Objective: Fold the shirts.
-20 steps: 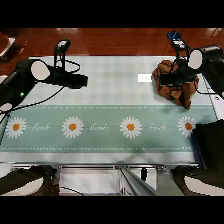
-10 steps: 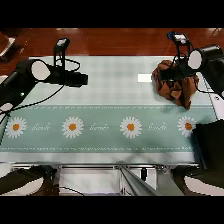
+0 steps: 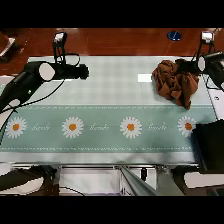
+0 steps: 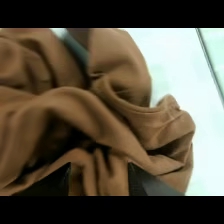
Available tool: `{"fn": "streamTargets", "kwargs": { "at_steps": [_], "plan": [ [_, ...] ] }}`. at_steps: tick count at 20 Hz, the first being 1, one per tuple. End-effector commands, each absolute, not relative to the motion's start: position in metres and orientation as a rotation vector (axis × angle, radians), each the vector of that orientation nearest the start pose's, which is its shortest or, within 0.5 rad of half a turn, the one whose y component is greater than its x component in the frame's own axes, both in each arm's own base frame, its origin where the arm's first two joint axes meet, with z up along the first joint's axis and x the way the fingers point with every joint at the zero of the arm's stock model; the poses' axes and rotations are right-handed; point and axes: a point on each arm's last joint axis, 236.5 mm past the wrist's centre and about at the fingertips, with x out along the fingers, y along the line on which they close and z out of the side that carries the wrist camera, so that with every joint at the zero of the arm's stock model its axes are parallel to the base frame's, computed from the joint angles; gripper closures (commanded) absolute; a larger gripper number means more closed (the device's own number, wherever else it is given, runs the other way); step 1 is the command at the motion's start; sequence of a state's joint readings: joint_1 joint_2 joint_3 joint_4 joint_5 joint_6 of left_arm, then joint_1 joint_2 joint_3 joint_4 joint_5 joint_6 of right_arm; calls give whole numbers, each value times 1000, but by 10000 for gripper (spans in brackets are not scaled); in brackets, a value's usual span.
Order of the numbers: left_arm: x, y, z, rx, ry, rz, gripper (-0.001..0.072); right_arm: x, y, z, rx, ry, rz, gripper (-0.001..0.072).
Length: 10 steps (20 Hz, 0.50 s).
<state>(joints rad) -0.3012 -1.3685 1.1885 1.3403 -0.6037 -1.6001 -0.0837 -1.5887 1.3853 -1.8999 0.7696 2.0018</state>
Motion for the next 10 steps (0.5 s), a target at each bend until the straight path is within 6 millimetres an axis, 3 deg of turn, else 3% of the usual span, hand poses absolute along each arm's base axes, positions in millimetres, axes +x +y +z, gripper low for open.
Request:
{"fn": "streamTargets", "kwargs": {
  "at_steps": [1, 5, 6, 7, 8, 10],
  "plan": [
    [479, -173, 40, -136, 814, -305, 200, 521, -127, -60, 336, 1011, -398, 299],
    [478, -174, 26, -140, 850, -301, 200, 505, -104, -108, 374, 1199, -295, 320],
    [475, -175, 24, -144, 866, -304, 200, 497, -96, -116, 378, 1248, -265, 402],
    [470, -174, 22, -139, 894, -306, 200, 492, -84, -117, 383, 1281, -218, 552],
    [463, -169, 25, -137, 930, -304, 201, 492, -75, -108, 370, 1285, -160, 690],
    [452, -146, 45, -143, 984, -283, 201, 507, -66, -59, 332, 1191, -76, 689]
  ]
}}
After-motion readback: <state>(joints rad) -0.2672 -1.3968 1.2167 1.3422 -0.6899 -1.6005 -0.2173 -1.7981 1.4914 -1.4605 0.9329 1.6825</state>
